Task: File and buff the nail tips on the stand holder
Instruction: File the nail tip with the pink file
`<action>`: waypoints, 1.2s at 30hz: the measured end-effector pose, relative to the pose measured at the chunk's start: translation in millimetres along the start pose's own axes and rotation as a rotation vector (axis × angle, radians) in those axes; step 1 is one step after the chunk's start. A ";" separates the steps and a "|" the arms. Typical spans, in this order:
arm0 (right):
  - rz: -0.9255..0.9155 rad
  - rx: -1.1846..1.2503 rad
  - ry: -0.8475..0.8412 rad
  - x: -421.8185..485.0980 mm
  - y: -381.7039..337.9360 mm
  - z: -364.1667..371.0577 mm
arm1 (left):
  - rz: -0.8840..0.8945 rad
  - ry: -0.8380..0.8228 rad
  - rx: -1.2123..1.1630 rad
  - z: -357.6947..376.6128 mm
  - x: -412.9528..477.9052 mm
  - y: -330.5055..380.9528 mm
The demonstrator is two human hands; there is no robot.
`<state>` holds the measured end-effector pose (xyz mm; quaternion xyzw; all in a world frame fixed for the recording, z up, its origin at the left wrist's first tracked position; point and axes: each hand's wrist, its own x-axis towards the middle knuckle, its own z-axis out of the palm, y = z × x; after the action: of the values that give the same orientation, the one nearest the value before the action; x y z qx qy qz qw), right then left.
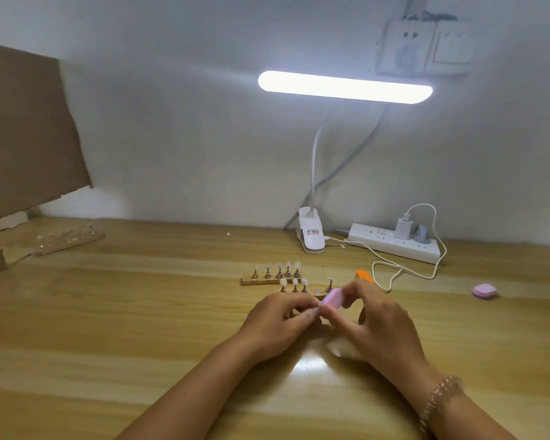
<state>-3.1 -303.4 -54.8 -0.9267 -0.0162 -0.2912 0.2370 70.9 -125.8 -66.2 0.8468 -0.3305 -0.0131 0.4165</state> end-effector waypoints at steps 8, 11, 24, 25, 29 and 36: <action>-0.025 -0.020 -0.024 -1.1 0.8 0.5 | -0.019 -0.032 0.000 -1.7 1.1 -0.7; -0.125 -0.037 -0.095 -4.4 -1.4 1.1 | -0.012 -0.060 -0.024 -2.5 -0.5 -0.7; -0.090 -0.038 -0.141 -4.6 -0.1 -0.5 | 0.025 -0.005 0.012 -0.8 -0.6 -3.5; -0.105 -0.044 -0.162 -5.7 -0.6 -0.5 | 0.024 -0.002 0.010 -0.6 -0.5 -3.5; -0.051 -0.013 -0.090 -4.2 -0.4 -1.2 | 0.016 0.017 -0.021 -1.1 -0.2 -4.2; -0.048 -0.055 -0.095 -4.6 -3.2 -2.4 | 0.004 0.027 -0.026 -1.5 -1.0 -5.8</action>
<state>-8.7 -301.2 -54.1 -0.9450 -0.0416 -0.2529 0.2033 73.8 -121.6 -69.6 0.8408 -0.3261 -0.0050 0.4321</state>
